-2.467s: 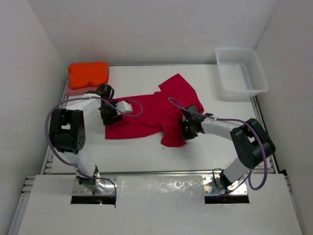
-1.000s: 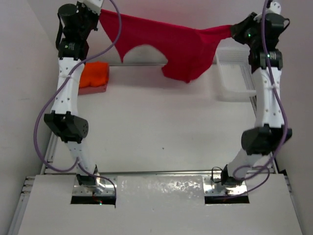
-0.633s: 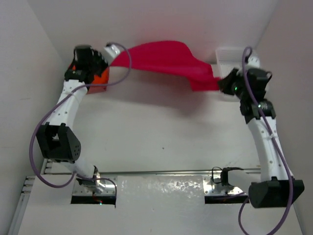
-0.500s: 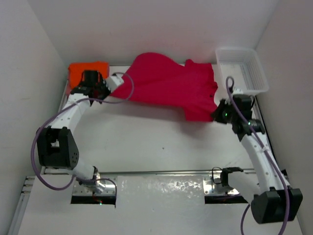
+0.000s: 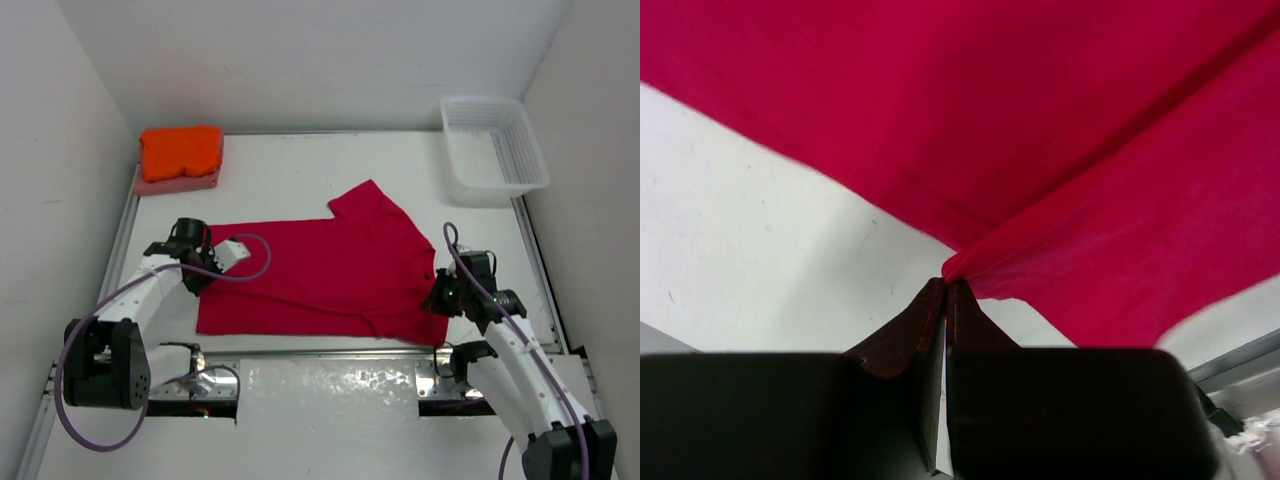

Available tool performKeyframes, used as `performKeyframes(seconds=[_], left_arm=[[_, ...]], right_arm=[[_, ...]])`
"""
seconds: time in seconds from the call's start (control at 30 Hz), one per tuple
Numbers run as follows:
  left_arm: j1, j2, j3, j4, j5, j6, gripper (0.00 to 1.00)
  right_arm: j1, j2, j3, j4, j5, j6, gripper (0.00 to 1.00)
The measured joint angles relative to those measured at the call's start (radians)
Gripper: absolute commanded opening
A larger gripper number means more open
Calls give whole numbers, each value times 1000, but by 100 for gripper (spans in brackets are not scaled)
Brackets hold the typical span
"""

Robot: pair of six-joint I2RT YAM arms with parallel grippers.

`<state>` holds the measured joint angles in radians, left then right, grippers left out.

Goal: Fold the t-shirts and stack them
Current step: Flatten out the tshirt

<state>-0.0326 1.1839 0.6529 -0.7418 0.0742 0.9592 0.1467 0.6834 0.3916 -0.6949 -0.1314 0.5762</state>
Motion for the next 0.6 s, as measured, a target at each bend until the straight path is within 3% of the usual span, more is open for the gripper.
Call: performKeyframes(seconds=[0.23, 0.47, 0.53, 0.6], left_arm=[[0, 45, 5, 16, -21, -78, 0], [0, 80, 14, 46, -54, -128, 0], [0, 131, 82, 40, -57, -149, 0], [-1, 270, 285, 27, -60, -185, 0]], right_arm=[[0, 219, 59, 144, -2, -39, 0], [0, 317, 83, 249, -1, -106, 0], [-10, 397, 133, 263, -7, -115, 0], [-38, 564, 307, 253, -12, -133, 0]])
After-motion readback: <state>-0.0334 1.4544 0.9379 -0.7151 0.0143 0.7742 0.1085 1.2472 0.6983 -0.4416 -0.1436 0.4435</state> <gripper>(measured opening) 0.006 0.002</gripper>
